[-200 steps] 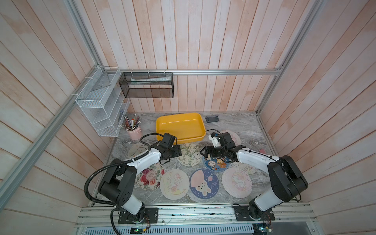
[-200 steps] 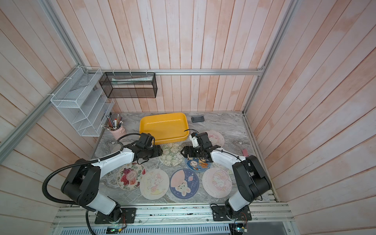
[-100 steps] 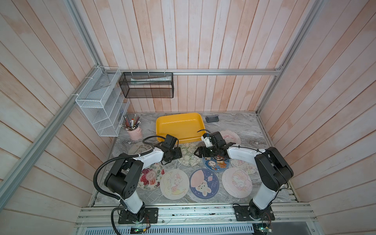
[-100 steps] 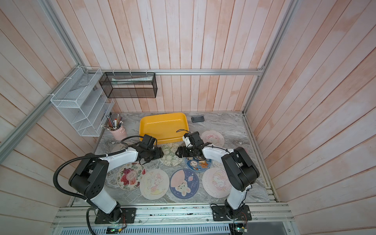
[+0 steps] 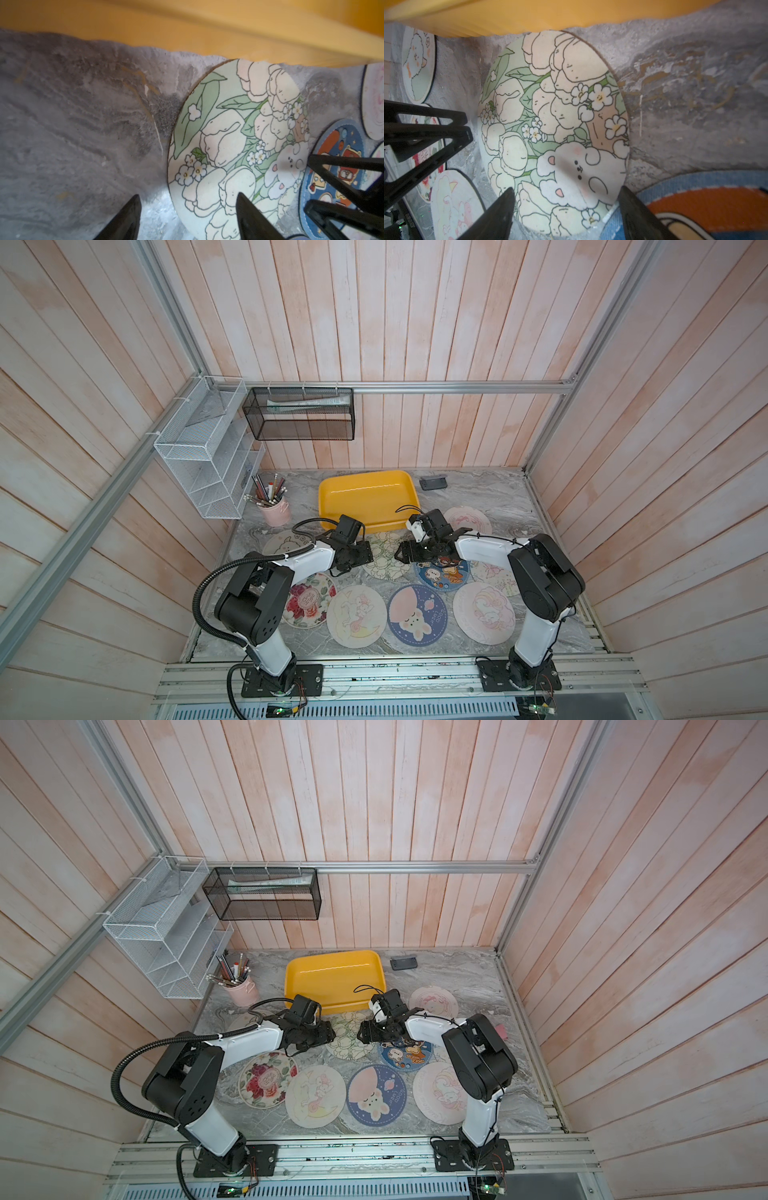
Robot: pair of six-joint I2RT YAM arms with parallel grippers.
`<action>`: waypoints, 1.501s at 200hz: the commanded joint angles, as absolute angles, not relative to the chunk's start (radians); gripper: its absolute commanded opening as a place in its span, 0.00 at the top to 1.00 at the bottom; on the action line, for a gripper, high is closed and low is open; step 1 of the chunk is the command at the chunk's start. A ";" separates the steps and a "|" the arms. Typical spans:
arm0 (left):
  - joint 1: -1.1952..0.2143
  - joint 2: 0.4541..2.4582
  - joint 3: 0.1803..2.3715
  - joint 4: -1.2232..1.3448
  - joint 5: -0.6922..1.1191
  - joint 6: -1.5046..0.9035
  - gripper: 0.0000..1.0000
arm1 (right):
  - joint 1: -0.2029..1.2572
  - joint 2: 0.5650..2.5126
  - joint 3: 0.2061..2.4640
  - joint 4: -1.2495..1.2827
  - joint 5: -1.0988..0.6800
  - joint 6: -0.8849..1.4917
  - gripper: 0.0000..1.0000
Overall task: Put the coasters into the storage box
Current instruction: Pick up the coaster from the center of the board.
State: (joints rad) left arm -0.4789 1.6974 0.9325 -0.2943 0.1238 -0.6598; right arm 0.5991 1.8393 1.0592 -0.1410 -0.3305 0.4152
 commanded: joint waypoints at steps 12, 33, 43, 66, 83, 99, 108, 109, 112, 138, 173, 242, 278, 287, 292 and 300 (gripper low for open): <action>-0.487 1.731 0.920 -0.282 0.143 -0.664 0.27 | 0.605 1.874 1.066 -0.175 -0.335 0.411 0.21; -0.491 1.744 0.926 -0.289 0.144 -0.665 0.27 | 0.612 1.889 1.072 -0.169 -0.369 0.410 0.21; -0.491 1.748 0.928 -0.296 0.141 -0.665 0.27 | 0.615 1.890 1.072 -0.164 -0.381 0.411 0.21; -0.494 1.758 0.930 -0.308 0.135 -0.664 0.27 | 0.616 1.893 1.073 -0.157 -0.407 0.412 0.21; -0.493 1.762 0.934 -0.313 0.135 -0.664 0.29 | 0.617 1.895 1.074 -0.159 -0.411 0.411 0.21; -0.494 1.767 0.936 -0.315 0.136 -0.663 0.34 | 0.618 1.893 1.073 -0.161 -0.412 0.411 0.22; -0.493 1.769 0.937 -0.313 0.139 -0.661 0.37 | 0.617 1.893 1.072 -0.161 -0.414 0.411 0.22; -0.493 1.769 0.938 -0.314 0.140 -0.661 0.38 | 0.617 1.893 1.072 -0.161 -0.414 0.411 0.22; -0.494 1.770 0.938 -0.313 0.141 -0.660 0.39 | 0.617 1.893 1.072 -0.161 -0.414 0.411 0.23; -0.494 1.777 0.941 -0.308 0.151 -0.657 0.45 | 0.617 1.899 1.072 -0.155 -0.430 0.416 0.25; -0.494 1.776 0.940 -0.307 0.156 -0.655 0.53 | 0.618 1.900 1.073 -0.155 -0.433 0.417 0.28; -0.497 1.761 0.936 -0.310 0.149 -0.657 0.84 | 0.618 1.893 1.066 -0.153 -0.433 0.421 0.29; -0.502 1.748 0.938 -0.320 0.144 -0.660 1.00 | 0.617 1.883 1.066 -0.152 -0.432 0.420 0.29; -0.503 1.737 0.939 -0.325 0.143 -0.660 1.00 | 0.618 1.878 1.066 -0.153 -0.432 0.420 0.29; -0.506 1.729 0.939 -0.329 0.143 -0.660 1.00 | 0.617 1.875 1.067 -0.155 -0.433 0.421 0.29; -0.510 1.715 0.939 -0.334 0.143 -0.657 1.00 | 0.618 1.869 1.064 -0.156 -0.433 0.420 0.29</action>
